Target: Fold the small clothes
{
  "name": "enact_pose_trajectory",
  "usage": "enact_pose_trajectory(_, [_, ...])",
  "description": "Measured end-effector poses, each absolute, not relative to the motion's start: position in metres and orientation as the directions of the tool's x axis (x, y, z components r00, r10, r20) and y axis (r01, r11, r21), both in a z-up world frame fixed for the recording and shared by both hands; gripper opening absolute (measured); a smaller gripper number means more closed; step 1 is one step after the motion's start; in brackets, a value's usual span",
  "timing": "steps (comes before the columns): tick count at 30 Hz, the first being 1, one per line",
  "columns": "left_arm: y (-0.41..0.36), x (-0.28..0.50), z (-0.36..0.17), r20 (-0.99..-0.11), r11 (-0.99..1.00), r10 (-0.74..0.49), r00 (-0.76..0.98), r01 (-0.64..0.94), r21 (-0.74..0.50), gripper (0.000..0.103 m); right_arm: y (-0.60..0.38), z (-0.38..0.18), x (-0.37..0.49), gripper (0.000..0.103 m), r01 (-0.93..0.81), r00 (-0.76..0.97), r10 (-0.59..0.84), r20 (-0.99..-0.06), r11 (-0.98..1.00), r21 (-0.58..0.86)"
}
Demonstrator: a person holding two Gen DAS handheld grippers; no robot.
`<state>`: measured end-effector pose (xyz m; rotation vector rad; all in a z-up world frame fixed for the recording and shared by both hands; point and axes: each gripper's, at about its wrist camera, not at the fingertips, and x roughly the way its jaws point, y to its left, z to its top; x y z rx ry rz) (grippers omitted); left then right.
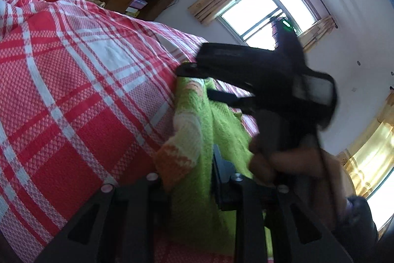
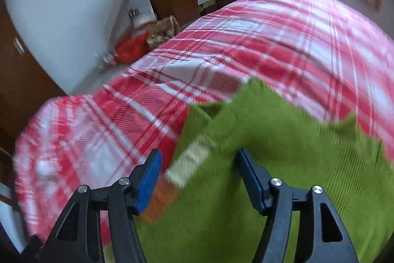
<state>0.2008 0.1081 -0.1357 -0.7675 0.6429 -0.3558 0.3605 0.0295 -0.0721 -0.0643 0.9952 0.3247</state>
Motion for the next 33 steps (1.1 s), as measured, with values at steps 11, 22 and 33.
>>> enact_pose_trajectory(11, [0.104, 0.204, -0.131, -0.452, 0.707, -0.502, 0.737, 0.050, -0.705, 0.027, 0.041, -0.074, 0.357, 0.019, -0.352, 0.531, 0.110, -0.840, 0.931, -0.101])
enact_pose_trajectory(22, [0.049, 0.195, -0.078, -0.534, 0.927, -0.332, 0.777, 0.164, -0.338, 0.020, -0.078, -0.037, 0.318, 0.014, -0.200, 0.560, 0.436, -0.704, 0.896, 0.396])
enact_pose_trajectory(33, [-0.025, 0.169, -0.054, -0.499, 0.899, -0.430, 0.752, 0.410, -0.156, 0.019, -0.165, -0.032, 0.284, 0.013, -0.111, 0.623, 0.410, -0.666, 0.889, 0.444])
